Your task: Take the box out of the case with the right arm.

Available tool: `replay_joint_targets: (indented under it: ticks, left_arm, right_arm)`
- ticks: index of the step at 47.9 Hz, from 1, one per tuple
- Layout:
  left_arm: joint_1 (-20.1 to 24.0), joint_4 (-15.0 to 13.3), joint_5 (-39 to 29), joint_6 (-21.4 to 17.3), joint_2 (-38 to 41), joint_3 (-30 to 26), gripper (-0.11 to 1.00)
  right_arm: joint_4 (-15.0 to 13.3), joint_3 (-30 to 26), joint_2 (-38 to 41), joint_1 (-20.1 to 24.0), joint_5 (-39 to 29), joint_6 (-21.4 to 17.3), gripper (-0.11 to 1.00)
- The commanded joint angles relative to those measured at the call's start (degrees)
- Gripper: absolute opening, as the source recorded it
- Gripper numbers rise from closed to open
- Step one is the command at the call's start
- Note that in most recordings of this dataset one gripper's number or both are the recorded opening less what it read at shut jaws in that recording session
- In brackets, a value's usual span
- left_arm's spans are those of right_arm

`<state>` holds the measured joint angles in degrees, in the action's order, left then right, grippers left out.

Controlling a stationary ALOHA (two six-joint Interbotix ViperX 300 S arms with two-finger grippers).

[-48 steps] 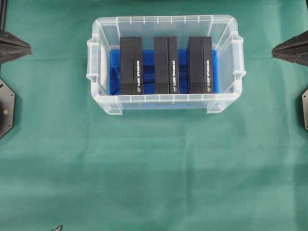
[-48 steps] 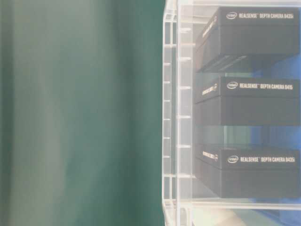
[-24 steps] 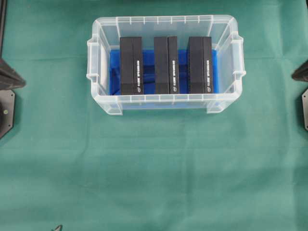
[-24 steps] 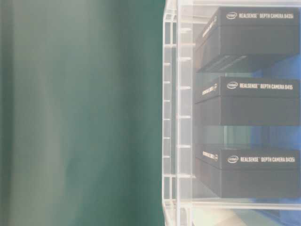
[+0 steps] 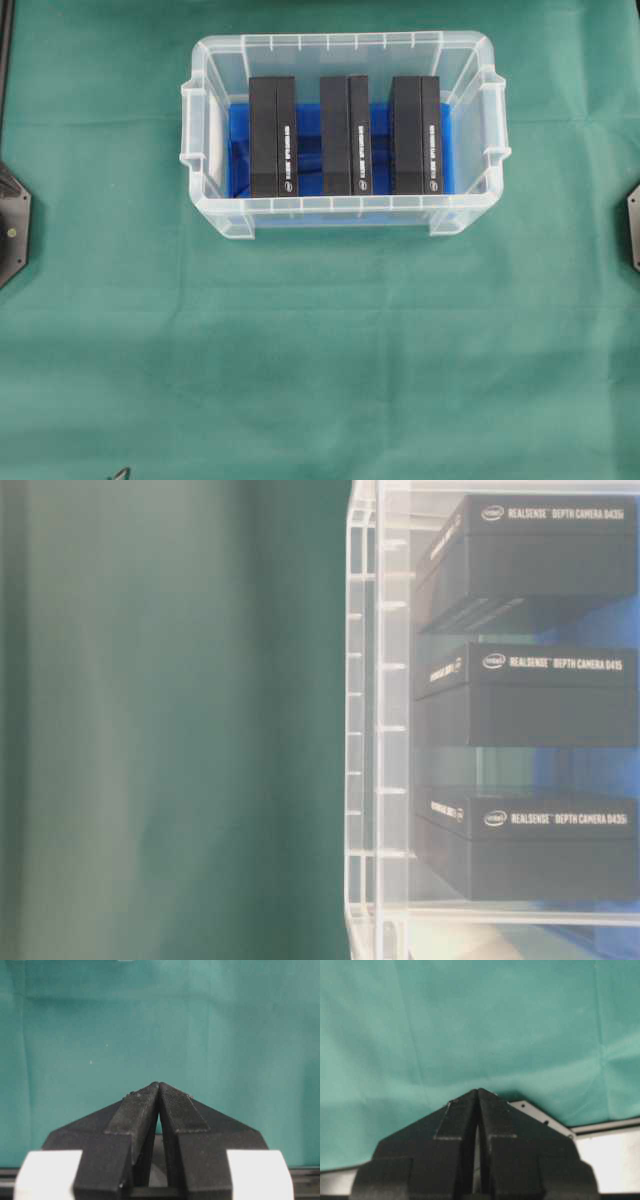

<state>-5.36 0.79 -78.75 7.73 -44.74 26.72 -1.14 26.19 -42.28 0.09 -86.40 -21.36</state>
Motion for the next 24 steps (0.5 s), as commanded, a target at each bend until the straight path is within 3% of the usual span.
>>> replay_joint_targets:
  ticks: [1,16,20,24]
  left_arm:
    - [-0.18,0.18,0.44,0.09,0.26,-1.32,0.02]
    - [-0.18,0.18,0.53,0.18,0.26,-1.32,0.02]
    - [-0.18,0.18,0.53,0.09,0.26,-1.41,0.02]
    - [-0.18,0.18,0.53,0.09,0.26,-1.41,0.02]
  right_arm:
    - [-0.44,-1.49,0.26,-0.18,-0.26,-4.66,0.01]
    - [-0.70,-1.49,0.88,-0.26,-4.66,-46.05,0.01]
    - [-0.70,-1.41,0.88,-0.26,-5.10,-53.53,0.00]
    - [-0.70,-1.49,0.88,-0.18,-5.01,-56.34,0.01]
